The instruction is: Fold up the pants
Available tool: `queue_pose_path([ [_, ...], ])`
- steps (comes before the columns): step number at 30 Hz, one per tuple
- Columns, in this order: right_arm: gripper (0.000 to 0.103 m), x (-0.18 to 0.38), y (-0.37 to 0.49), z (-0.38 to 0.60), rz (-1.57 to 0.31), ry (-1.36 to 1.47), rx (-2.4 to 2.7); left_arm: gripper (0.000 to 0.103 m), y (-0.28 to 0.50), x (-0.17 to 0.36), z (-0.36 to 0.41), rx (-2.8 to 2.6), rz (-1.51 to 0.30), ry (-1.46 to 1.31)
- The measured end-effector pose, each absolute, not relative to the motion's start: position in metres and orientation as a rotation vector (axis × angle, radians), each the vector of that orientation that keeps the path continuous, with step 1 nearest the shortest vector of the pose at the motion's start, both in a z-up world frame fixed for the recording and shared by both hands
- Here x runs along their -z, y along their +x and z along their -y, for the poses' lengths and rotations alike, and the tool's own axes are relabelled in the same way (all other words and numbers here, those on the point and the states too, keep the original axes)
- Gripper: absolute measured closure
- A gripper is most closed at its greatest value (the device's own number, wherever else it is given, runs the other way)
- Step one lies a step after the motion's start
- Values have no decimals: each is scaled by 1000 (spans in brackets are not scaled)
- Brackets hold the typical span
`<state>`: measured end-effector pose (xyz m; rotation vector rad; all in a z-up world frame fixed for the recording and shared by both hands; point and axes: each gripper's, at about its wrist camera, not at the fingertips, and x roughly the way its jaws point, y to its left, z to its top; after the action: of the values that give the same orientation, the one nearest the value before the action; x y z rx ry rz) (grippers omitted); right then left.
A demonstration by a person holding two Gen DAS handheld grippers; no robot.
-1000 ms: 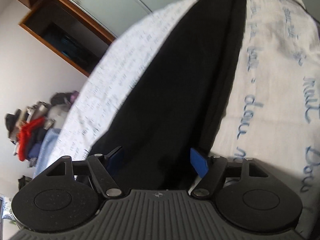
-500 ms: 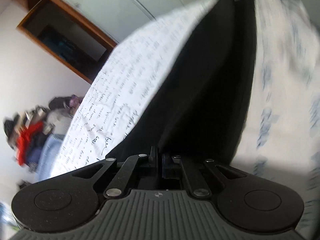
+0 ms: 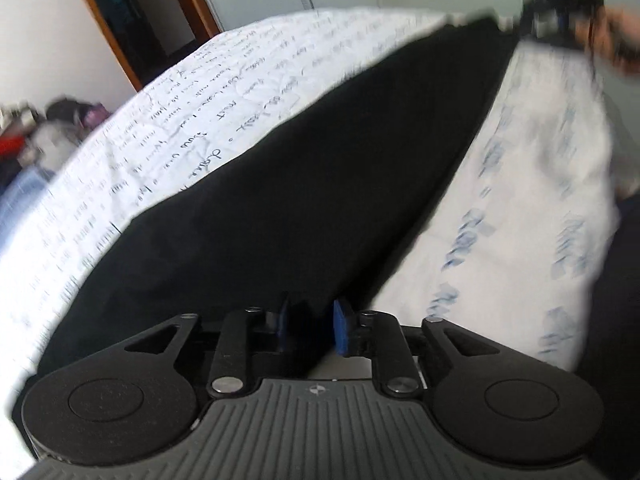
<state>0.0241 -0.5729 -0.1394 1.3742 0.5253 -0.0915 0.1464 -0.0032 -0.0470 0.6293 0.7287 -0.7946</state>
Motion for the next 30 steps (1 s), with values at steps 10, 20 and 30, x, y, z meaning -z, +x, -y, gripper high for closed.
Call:
queue_pose_path([
  [10, 86, 98, 85, 597, -609, 1151, 24, 48, 159, 24, -34, 641, -712, 220],
  [20, 73, 88, 164, 600, -861, 881, -105, 35, 170, 35, -42, 518, -709, 124],
  [30, 73, 87, 173, 605, -925, 817, -185, 33, 172, 59, -42, 491, -768, 129],
])
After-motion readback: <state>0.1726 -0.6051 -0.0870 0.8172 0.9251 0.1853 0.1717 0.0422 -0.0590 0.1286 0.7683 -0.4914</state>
